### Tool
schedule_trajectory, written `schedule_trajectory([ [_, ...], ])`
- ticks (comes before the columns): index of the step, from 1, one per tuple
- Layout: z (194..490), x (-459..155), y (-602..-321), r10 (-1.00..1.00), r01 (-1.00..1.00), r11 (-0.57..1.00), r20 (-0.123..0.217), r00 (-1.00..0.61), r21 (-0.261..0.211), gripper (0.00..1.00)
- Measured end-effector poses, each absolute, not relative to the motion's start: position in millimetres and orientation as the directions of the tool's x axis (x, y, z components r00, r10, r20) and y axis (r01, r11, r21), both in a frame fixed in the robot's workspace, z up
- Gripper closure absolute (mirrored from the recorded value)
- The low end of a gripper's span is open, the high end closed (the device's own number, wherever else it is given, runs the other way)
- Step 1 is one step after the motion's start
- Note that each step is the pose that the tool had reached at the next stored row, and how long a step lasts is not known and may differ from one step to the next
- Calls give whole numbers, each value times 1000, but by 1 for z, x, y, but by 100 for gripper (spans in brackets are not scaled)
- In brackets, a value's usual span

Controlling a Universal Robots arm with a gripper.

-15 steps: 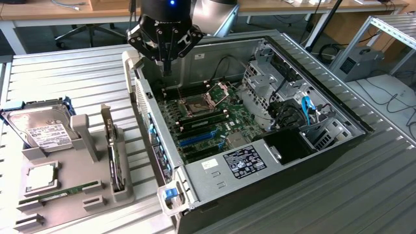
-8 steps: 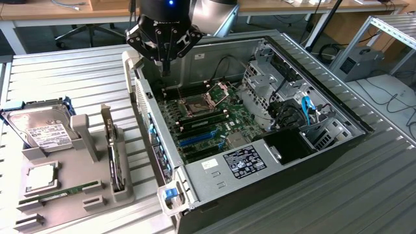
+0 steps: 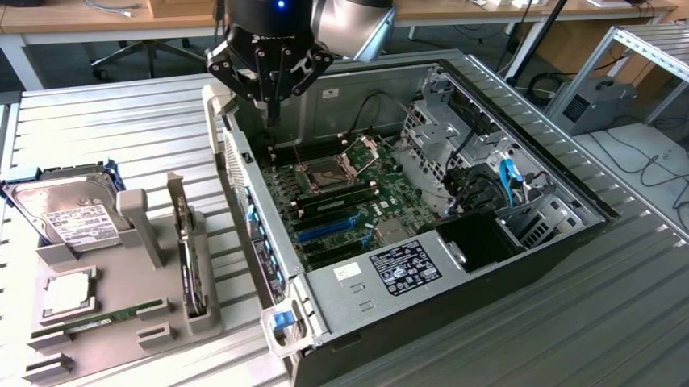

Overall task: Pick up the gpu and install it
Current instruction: 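Reach for the gpu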

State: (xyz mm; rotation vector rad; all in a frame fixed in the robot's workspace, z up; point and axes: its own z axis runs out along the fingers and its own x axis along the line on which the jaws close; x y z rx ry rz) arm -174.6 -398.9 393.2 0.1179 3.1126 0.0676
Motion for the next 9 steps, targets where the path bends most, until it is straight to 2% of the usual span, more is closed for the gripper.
schedule_trajectory([
  [9,393,-177,-399,76,75,996,-24,-997,44,89],
])
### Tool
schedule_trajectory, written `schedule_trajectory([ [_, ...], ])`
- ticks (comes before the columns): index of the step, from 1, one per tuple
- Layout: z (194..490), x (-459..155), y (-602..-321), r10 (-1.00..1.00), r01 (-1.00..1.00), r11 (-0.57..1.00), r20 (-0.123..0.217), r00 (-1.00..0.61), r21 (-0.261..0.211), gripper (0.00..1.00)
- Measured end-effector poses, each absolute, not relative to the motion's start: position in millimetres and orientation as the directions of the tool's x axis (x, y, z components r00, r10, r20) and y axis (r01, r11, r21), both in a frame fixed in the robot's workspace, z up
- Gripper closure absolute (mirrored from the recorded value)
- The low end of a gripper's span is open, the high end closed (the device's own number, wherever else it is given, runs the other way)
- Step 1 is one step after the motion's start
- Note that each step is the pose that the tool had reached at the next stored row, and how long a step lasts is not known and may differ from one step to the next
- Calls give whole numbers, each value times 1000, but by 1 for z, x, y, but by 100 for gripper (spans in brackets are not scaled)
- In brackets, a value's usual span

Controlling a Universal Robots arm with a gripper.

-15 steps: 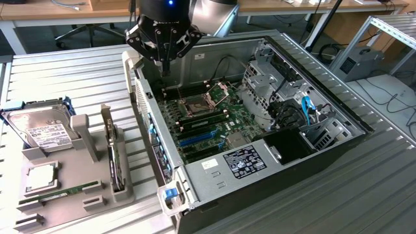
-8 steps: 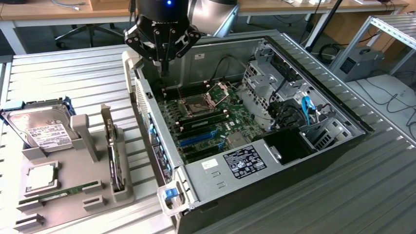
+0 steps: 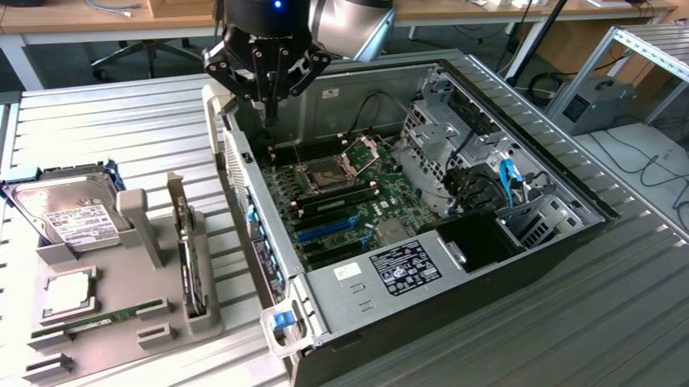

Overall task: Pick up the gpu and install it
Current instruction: 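Reach for the gpu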

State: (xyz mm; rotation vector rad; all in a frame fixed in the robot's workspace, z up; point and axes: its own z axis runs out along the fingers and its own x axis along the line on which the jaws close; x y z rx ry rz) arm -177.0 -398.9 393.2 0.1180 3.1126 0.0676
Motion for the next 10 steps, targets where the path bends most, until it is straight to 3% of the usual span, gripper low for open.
schedule_trajectory([
  [10,393,-180,-399,76,75,996,-24,-997,44,89],
])
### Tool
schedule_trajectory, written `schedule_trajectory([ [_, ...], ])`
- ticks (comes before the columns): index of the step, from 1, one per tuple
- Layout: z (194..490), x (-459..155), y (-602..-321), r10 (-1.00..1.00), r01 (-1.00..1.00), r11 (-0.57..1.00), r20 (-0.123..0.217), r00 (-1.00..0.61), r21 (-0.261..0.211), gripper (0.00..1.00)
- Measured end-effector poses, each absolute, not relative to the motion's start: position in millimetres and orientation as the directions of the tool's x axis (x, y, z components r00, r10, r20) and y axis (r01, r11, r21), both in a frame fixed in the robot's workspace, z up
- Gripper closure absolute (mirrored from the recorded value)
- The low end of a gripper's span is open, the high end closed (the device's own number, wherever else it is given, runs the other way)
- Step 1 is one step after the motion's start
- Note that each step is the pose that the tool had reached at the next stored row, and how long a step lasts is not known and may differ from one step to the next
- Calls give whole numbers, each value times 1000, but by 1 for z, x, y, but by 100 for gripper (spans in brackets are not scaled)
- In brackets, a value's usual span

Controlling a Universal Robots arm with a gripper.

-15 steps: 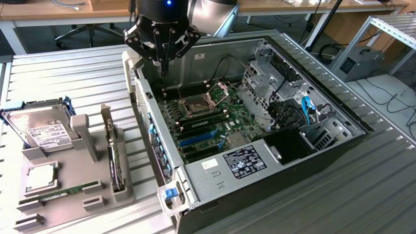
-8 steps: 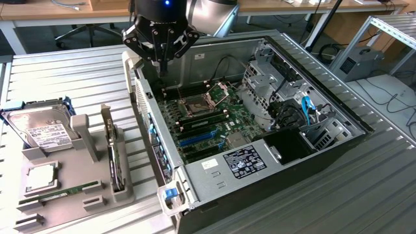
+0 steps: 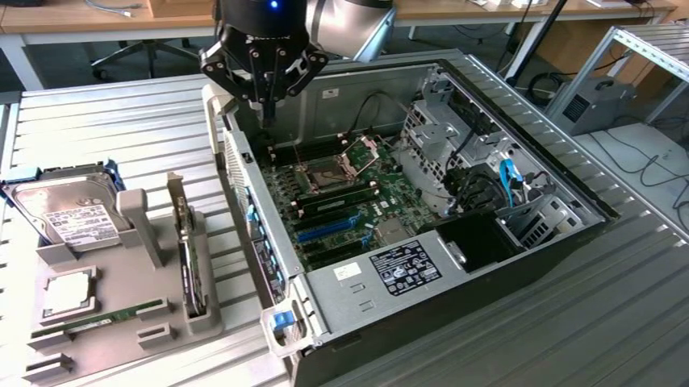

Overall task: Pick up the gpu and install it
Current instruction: 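Reach for the gpu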

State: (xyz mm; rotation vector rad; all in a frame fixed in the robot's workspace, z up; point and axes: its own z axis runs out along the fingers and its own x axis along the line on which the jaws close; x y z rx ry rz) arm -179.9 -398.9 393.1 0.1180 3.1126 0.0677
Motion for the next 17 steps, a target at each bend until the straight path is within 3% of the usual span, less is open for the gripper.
schedule_trajectory([
  [17,393,-184,-399,76,75,996,-24,-997,44,89],
])
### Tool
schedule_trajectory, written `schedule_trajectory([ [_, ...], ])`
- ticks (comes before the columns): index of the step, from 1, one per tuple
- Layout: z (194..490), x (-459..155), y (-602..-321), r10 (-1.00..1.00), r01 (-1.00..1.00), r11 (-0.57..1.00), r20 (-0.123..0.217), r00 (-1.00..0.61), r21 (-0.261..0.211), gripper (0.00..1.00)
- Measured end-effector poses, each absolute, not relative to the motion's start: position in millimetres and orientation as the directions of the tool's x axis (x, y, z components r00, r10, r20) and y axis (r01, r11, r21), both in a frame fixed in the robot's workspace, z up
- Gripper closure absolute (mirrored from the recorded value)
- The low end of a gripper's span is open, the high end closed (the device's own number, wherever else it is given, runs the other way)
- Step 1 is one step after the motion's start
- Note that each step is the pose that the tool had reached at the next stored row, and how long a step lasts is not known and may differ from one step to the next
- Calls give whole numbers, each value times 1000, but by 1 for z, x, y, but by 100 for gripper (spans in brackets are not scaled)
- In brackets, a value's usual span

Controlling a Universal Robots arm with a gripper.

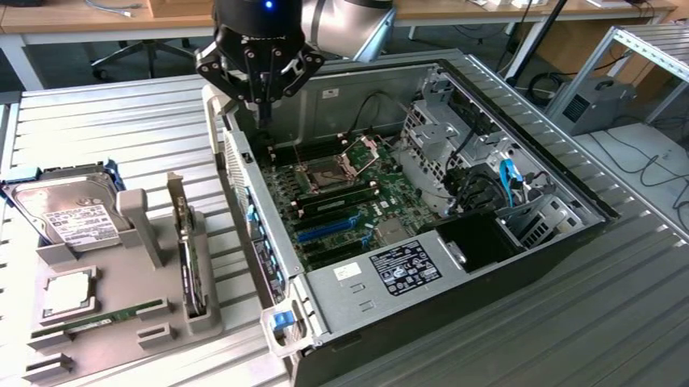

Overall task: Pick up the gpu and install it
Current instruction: 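Reach for the gpu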

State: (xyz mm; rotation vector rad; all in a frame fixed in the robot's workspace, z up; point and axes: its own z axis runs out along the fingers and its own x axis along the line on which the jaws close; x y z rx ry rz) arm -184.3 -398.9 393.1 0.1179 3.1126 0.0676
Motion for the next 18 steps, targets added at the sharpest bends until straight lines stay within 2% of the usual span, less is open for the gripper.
schedule_trajectory([
  [18,393,-188,-399,76,75,996,-24,-997,44,89],
])
